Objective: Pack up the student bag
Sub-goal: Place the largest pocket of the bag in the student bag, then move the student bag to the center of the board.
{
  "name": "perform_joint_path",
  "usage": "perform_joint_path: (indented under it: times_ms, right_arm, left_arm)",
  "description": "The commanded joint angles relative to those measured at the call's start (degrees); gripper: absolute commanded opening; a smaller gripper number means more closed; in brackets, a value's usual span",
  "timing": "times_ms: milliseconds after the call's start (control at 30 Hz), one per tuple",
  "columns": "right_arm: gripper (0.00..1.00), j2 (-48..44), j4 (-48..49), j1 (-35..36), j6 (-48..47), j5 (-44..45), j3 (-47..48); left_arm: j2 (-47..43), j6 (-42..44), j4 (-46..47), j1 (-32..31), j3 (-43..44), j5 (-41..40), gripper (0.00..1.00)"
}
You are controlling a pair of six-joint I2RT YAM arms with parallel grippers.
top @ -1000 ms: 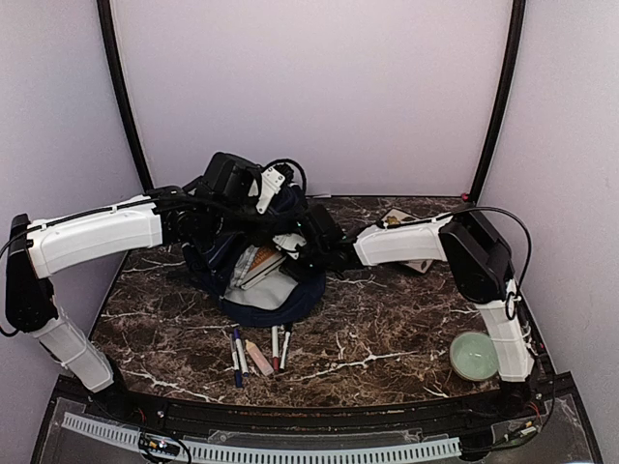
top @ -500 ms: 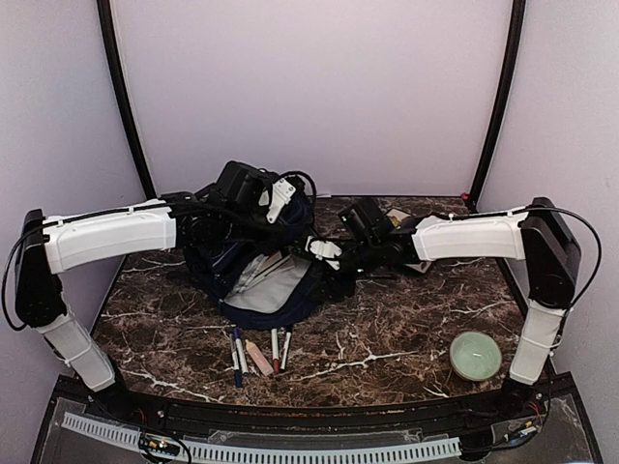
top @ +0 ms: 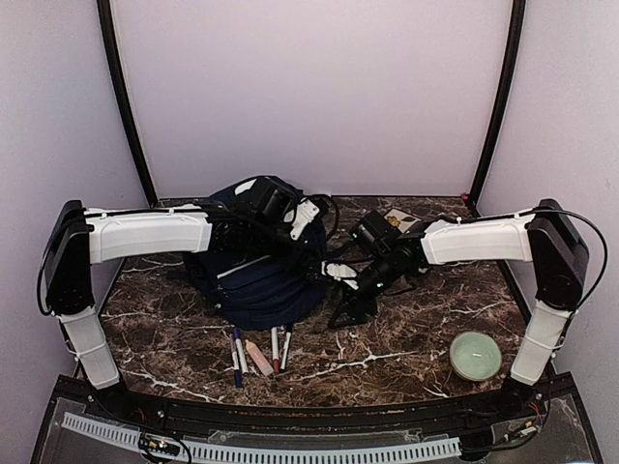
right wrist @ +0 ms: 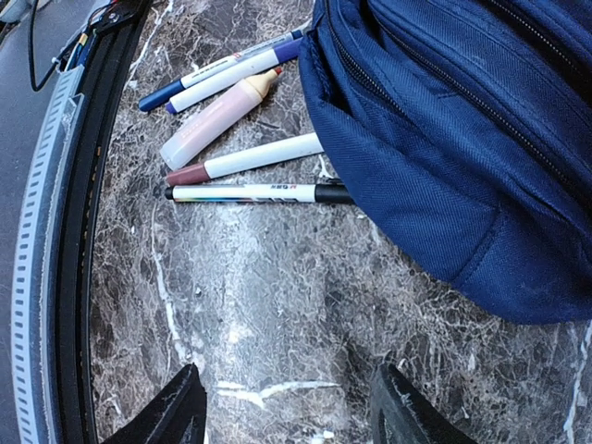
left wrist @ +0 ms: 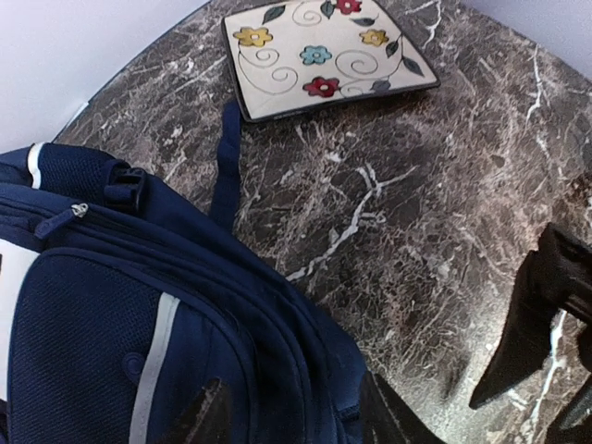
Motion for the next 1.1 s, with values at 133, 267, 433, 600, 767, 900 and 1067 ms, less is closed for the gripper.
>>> perform_joint_path:
  times_ms: [133,267,433,600,767,900,1067]
  right_arm:
    - [0.60,-1.0,-1.1,-0.8,0.8,0.8,2.8]
    - [0.59,2.6,0.5,-0.9,3.1,2.3,6.0]
    - [0.59,7.9,2.5,-0.9,5.4,3.3,9.9]
    - [0.59,13.1,3.2,-0.9,8.4,6.2,14.6]
    - [0.59,17.3,4.3,-1.2,11.2,11.5,18.0]
    - [0.59,18.6,5.4,-1.3,11.6,14.4,19.2]
    - [0.59,19.4,7.3,-3.8,12.6,14.5,19.6]
  left_arm:
    - [-19.0,-6.4,-5.4,2.2,-6.5,-2.1,0.53]
    - [-25.8,-10.6,-9.9,4.7,-13.1,-5.5,0.53]
    - [-34.5,-12.5,-16.5,5.4,-18.3,-8.4,0.58]
    - [-37.7,-8.4,-21.6,5.6,-22.5,-7.4,0.66]
    - [-36.7,-1.0,-24.3,5.6,-24.2,-5.1,0.60]
    - [-35.6,2.8,-24.7,5.6,-24.1,-6.4,0.59]
    - [-34.3,6.8,-26.2,5.5,-24.4,-6.2,0.57]
